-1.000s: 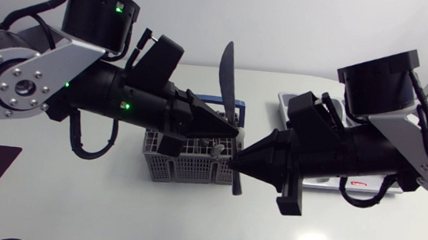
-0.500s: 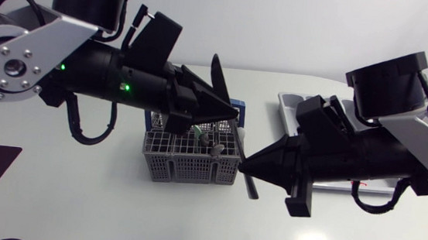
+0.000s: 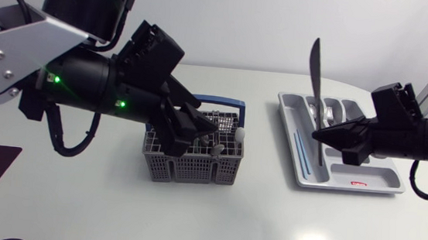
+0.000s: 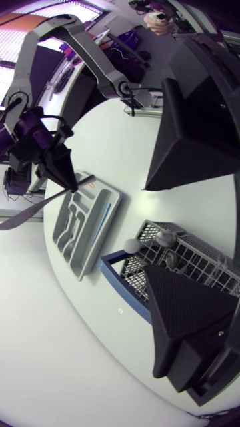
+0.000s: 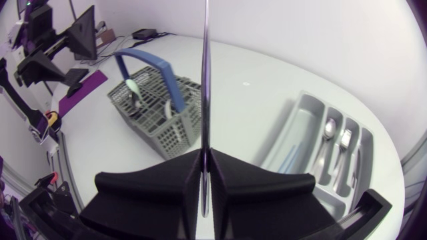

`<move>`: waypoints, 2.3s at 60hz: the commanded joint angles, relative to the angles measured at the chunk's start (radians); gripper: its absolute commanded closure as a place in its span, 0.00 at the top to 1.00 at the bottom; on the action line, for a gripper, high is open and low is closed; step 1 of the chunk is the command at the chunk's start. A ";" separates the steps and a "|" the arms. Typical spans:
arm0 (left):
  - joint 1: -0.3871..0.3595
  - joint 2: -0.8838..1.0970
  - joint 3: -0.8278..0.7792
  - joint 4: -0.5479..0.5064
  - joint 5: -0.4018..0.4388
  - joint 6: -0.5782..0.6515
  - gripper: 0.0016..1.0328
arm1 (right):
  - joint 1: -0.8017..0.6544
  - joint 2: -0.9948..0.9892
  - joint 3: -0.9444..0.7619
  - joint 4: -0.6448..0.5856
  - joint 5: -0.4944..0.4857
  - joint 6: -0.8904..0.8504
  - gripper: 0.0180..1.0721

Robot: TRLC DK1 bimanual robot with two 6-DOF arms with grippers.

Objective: Unload the cutlery basket into the drawer organizer.

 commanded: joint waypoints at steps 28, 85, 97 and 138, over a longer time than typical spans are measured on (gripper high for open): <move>0.033 0.011 -0.042 -0.041 -0.089 0.081 0.93 | -0.357 0.450 0.274 0.140 0.171 -0.088 0.05; 0.036 -0.001 -0.075 -0.098 -0.112 0.129 0.93 | -0.336 1.040 0.760 0.042 0.516 0.058 0.06; 0.028 -0.001 -0.070 -0.110 -0.118 0.132 0.93 | -0.316 1.111 0.840 -0.041 0.569 0.080 0.07; 0.012 -0.010 -0.049 -0.142 -0.144 0.141 0.93 | -0.333 0.965 0.754 -0.116 0.607 0.098 0.87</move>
